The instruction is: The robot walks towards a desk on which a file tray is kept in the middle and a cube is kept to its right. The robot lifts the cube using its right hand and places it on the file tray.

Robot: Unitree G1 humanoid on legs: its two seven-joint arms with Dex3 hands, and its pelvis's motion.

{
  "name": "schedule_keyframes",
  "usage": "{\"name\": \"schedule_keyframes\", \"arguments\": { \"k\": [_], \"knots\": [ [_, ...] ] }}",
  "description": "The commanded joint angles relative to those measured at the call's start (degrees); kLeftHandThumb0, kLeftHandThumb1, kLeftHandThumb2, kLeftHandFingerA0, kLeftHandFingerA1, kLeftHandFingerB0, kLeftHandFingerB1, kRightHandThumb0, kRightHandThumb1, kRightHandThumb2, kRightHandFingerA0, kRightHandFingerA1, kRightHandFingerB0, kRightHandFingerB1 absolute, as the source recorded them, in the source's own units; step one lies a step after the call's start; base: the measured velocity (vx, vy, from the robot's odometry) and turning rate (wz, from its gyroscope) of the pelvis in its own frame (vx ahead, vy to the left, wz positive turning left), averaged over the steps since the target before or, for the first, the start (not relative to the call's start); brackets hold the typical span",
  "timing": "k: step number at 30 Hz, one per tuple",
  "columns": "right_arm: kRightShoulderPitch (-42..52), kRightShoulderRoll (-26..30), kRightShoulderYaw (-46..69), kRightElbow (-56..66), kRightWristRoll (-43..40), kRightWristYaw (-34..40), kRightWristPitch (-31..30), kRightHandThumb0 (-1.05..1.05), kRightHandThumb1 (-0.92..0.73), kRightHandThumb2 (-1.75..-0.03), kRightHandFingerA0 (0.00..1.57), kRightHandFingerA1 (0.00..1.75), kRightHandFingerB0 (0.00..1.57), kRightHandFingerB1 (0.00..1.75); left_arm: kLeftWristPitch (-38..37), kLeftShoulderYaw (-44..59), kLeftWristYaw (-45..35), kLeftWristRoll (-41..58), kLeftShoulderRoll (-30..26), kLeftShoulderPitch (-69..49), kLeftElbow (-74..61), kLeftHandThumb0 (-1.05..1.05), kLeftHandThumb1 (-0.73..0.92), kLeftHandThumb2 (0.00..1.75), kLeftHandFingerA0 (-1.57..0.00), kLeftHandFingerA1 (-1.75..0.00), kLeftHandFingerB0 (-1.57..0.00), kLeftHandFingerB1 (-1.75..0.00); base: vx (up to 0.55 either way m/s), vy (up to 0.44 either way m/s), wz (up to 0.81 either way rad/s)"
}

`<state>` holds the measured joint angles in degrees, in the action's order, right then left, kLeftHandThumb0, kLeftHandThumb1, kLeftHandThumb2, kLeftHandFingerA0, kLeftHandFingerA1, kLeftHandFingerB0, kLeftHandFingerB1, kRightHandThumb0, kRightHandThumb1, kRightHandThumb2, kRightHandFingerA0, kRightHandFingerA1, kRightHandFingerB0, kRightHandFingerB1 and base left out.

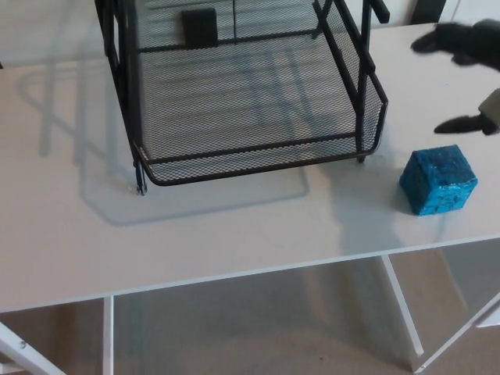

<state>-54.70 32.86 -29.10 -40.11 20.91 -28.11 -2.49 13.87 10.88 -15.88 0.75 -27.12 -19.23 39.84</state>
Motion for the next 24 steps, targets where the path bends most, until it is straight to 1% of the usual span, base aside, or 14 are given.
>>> {"name": "schedule_keyframes", "arguments": {
  "k": [1, 2, 3, 4, 5, 11, 12, 13, 16, 17, 20, 21, 23, 24],
  "knots": [
    [0.8, 0.3, -1.1, 0.3, 4.5, -1.8, -0.4, -0.62, -0.41, -0.75, 0.14, 0.49, 0.1, 0.4, -3.7, -0.3, -0.3, -0.6, -1.2, 0.7, 2.0, -0.75, 0.83, 0.65, -0.28, -0.61, -0.17, -0.43, 0.0, 0.0, 0.0],
    [1.4, 0.1, -0.5, 0.4, 4.0, -2.1, -0.8, -0.59, -0.4, -0.73, 0.14, 0.49, 0.1, 0.39, -3.6, -0.3, -0.2, -0.6, -1.3, 0.6, 1.6, -0.76, 0.64, 1.0, -0.26, -0.63, -0.13, -0.51, 0.0, 0.0, 0.0],
    [1.6, 0.0, -0.2, 0.6, 3.8, -2.7, -1.5, -0.6, -0.4, -0.73, 0.14, 0.48, 0.1, 0.39, -3.4, -0.3, -0.6, -0.5, -1.6, 0.4, 0.3, -0.77, 0.82, 0.65, -0.26, -0.6, -0.17, -0.43, 0.0, 0.0, 0.0],
    [2.1, 0.1, -0.2, 1.0, 4.0, -2.9, -1.8, -0.61, -0.4, -0.74, 0.14, 0.48, 0.1, 0.39, -2.6, -0.6, -0.3, -0.7, -1.7, 0.5, -0.2, -0.77, 0.64, 1.01, -0.25, -0.62, -0.12, -0.5, 0.0, 0.0, 0.0],
    [3.5, 0.3, -0.4, 1.6, 4.1, -3.4, -1.0, -0.61, -0.39, -0.74, 0.15, 0.5, 0.11, 0.39, -3.1, -2.1, 0.3, -2.6, -2.3, 0.5, -0.1, -0.78, 0.84, 0.66, -0.28, -0.61, -0.21, -0.44, 0.0, 0.0, 0.0],
    [6.7, 1.2, -0.3, 4.7, 5.4, -5.8, -1.2, -0.63, -0.4, -0.77, 0.17, 0.56, 0.09, 0.4, -3.3, -2.1, 0.2, -1.8, -2.4, 1.8, 1.4, -0.79, 0.83, 0.65, -0.28, -0.59, -0.19, -0.43, 0.0, 0.0, 0.0],
    [7.0, 0.9, -0.2, 4.4, 5.3, -6.3, -2.2, -0.61, -0.4, -0.74, 0.16, 0.53, 0.1, 0.39, -3.2, -2.1, 0.3, -1.8, -2.5, 2.0, 1.7, -0.79, 0.65, 1.02, -0.28, -0.62, -0.16, -0.51, 0.0, 0.0, 0.0],
    [7.3, 0.8, -0.2, 4.3, 5.5, -6.6, -2.9, -0.57, -0.52, -0.57, 0.15, 0.44, 0.15, 0.28, -2.9, -2.0, 0.2, -1.6, -2.5, 1.8, 1.1, -0.78, 0.65, 1.02, -0.25, -0.61, -0.12, -0.5, 0.0, 0.0, 0.0],
    [7.9, 0.9, -0.1, 4.3, 6.2, -6.6, -2.3, -0.57, -0.52, -0.56, 0.17, 0.43, 0.15, 0.27, -3.1, -1.8, 0.1, -1.2, -2.4, 1.2, 0.1, -0.78, 0.64, 1.02, -0.24, -0.61, -0.13, -0.5, 0.0, 0.0, 0.0],
    [8.6, 0.9, -0.3, 4.7, 6.7, -6.2, -2.1, -0.64, -0.41, -0.76, 0.19, 0.57, 0.09, 0.39, -2.8, -1.9, -0.4, -1.2, -2.6, 1.6, 0.5, -0.81, 0.83, 0.65, -0.25, -0.61, -0.18, -0.44, 0.0, 0.0, 0.0],
    [9.6, 0.5, -0.1, 4.6, 6.9, -6.5, -2.8, -0.61, -0.41, -0.75, 0.25, 0.63, 0.1, 0.39, -2.8, -2.0, -0.8, -1.2, -2.7, 1.6, 0.1, -0.78, 0.85, 0.65, -0.24, -0.6, -0.18, -0.43, 0.0, 0.0, 0.0],
    [9.7, 0.4, -0.5, 4.1, 7.4, -6.8, -2.9, -0.62, -0.41, -0.75, 0.14, 0.54, 0.05, 0.38, -3.3, -2.0, -0.7, -1.2, -2.7, 1.7, 0.6, -0.79, 0.84, 0.65, -0.27, -0.6, -0.16, -0.43, 0.0, 0.0, 0.0],
    [9.8, 0.0, -0.8, 1.9, 7.9, -7.1, -3.0, -0.6, -0.4, -0.74, 0.14, 0.54, 0.06, 0.38, -3.5, -2.0, -0.8, -1.1, -2.7, 1.9, 1.3, -0.79, 0.84, 0.65, -0.25, -0.59, -0.15, -0.42, 0.0, 0.0, 0.0],
    [10.0, 0.1, -0.6, 1.5, 7.9, -6.7, -2.8, -0.61, -0.4, -0.74, 0.19, 0.62, 0.07, 0.38, -3.0, -2.0, -0.5, -1.2, -2.6, 2.2, 1.3, -0.79, 0.83, 0.65, -0.26, -0.57, -0.15, -0.41, 0.0, 0.0, 0.0]
  ]
}}
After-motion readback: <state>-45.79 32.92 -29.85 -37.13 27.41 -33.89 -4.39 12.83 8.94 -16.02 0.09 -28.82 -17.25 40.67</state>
